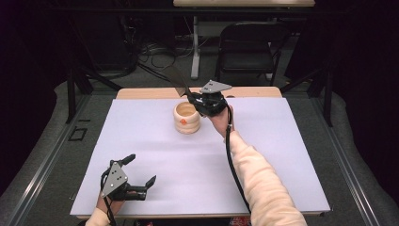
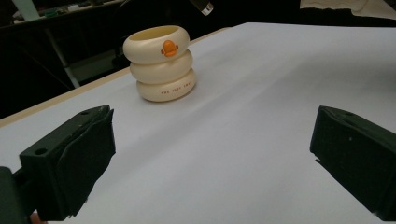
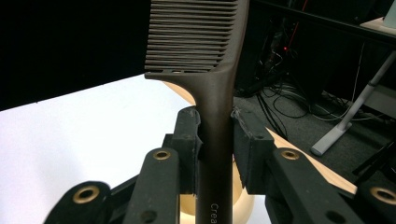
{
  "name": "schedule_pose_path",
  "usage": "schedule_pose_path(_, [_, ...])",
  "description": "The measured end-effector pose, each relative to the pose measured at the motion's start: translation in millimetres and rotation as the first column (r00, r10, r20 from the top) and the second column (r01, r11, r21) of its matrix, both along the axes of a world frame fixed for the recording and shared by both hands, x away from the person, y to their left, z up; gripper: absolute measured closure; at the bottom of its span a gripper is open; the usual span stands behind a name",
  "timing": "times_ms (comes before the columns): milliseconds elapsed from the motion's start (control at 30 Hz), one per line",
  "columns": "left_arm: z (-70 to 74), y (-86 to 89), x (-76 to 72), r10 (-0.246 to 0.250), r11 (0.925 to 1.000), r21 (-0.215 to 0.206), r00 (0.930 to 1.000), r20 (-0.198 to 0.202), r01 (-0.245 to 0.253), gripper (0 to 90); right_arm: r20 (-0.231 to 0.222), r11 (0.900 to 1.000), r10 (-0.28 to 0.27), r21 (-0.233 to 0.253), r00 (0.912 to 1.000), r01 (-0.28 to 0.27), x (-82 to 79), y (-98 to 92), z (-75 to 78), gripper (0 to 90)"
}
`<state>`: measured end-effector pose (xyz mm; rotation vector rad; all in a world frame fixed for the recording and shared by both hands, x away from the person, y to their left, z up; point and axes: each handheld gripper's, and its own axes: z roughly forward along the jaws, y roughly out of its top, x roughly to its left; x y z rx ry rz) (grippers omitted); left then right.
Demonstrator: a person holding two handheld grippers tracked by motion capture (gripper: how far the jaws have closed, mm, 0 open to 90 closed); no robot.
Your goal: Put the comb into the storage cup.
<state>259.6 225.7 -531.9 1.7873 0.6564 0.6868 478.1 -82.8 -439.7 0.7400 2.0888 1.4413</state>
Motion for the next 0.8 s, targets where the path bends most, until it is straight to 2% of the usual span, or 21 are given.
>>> schedule_pose_path(467, [-0.1, 0.1, 0.2, 0.001, 1.0, -0.001, 1.0, 0.0, -0.001, 0.1, 0.004, 1.0, -0.001, 0.026, 1.0, 0.001, 8.1, 2.9, -2.3, 72.1])
schedule_pose_path(667, [0.0, 0.2, 0.1, 0.001, 1.0, -0.003, 1.0, 0.0, -0.001, 0.1, 0.02, 0.999, 0.001, 0.033, 0.9998, -0.001, 8.1, 4.6, -1.0, 72.1])
schedule_pose_path(800, [0.0, 0.3, 0.2, -0.001, 1.0, -0.003, 1.0, 0.0, 0.001, 0.1, 0.025, 1.0, 0.004, 0.026, 0.9997, -0.005, 9.0, 7.2, -0.7, 72.1])
